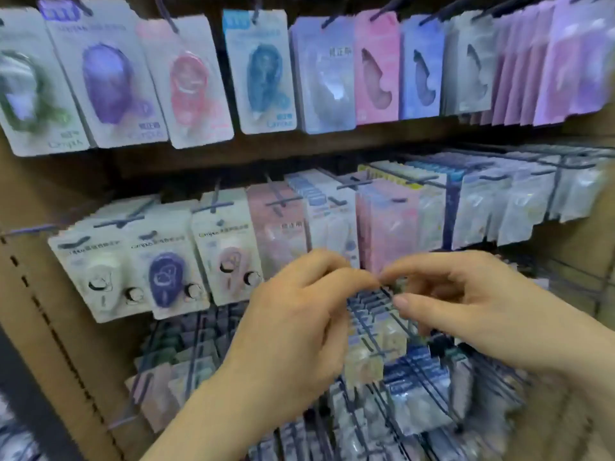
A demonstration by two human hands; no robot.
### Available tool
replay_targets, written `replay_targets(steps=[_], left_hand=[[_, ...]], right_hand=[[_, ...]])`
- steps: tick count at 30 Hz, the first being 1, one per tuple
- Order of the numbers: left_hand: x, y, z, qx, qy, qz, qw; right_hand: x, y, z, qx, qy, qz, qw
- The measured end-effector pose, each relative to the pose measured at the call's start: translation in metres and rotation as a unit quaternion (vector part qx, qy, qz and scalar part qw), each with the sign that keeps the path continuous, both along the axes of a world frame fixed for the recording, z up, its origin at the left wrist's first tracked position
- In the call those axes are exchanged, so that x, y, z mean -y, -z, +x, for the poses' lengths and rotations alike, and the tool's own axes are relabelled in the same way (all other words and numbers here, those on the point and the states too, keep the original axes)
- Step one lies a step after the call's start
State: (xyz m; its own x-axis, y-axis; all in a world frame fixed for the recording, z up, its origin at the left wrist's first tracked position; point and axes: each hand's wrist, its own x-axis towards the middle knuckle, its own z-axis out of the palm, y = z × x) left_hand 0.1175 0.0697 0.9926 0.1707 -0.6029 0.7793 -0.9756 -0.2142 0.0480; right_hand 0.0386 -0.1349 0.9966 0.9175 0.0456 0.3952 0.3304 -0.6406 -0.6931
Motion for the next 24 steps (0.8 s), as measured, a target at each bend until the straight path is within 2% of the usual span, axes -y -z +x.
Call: replay_targets(steps=[5,8,15,20,24], left_hand=[[0.047,0.111,-0.041,-0.170,0.007,0.078,0.982],[0.070,0.199,-0.066,-0.261,-0.004,0.144,0.954],[0.066,0.411,-0.122,-0.436,-0.063,0.275,0.854],[0.049,0.552,-0.145,-0.508,-0.098,0.315,0.795],[0.042,0.683,-0.140,-0.563,-0.148,0.391,0.713]], right_hand=[[0.074,0.121,-0.046,-0.126,0.059,-0.017,0.990],[0.108,0.212,-0.083,-0.211,0.113,0.026,0.971],[0.114,0.426,-0.175,-0.382,0.214,0.161,0.885],[0.087,0.575,-0.201,-0.444,0.272,0.193,0.832],[0.062,0.694,-0.198,-0.471,0.312,0.231,0.792]])
